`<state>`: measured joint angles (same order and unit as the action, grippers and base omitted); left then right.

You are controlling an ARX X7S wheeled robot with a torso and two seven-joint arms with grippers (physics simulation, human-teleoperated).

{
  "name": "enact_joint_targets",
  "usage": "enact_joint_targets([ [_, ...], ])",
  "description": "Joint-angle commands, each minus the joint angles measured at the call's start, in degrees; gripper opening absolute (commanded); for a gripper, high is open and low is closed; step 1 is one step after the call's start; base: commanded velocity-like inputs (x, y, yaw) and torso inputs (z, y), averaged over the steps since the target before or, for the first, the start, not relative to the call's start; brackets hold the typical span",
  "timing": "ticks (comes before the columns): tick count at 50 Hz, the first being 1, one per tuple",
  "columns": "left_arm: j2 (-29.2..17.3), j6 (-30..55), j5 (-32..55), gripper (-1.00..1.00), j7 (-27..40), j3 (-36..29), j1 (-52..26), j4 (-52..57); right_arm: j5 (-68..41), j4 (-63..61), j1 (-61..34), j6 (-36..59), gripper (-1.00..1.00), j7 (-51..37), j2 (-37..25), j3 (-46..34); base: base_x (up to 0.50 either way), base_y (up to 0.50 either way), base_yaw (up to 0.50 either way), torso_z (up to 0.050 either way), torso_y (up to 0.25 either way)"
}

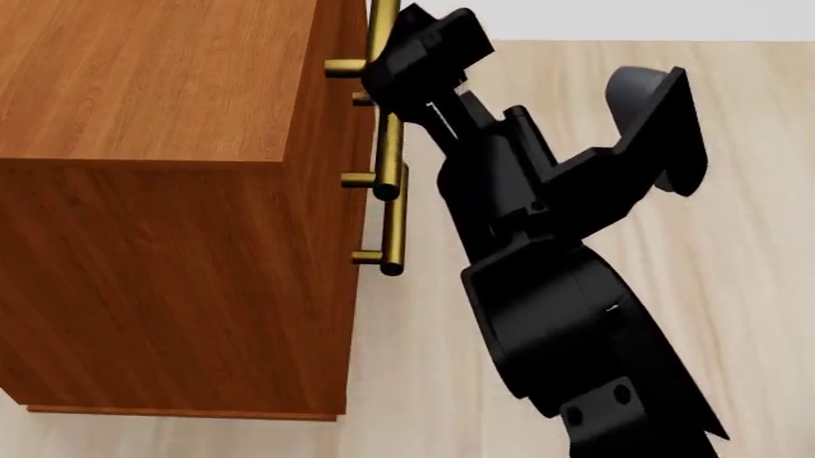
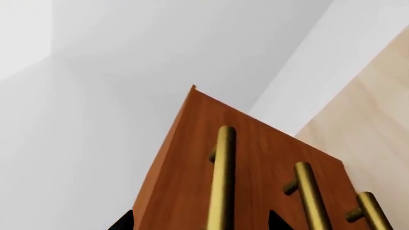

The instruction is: Close the bottom drawer of the cabinet and open the top drawer.

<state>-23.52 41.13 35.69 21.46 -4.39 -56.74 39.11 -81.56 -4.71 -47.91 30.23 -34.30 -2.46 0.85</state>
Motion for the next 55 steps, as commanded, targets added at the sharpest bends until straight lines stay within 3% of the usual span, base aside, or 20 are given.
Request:
enact_joint_targets([
  [1,-0.2,-0.3,-0.1,1.0,0.0,-0.3,0.0,-0.4,-0.1,4.9,-2.0,-2.1,1.0,1.6,-0.4,-1.8,0.0,0.0,0.0,0.0,0.0],
  [55,-1.3,-0.9,0.8,1.0,0.6,-0.1,-0.1,-0.7,-2.8,21.5,-7.7,-6.4,1.0,10.8,0.2,-13.1,0.0,0.0,0.0,0.0,0.0],
])
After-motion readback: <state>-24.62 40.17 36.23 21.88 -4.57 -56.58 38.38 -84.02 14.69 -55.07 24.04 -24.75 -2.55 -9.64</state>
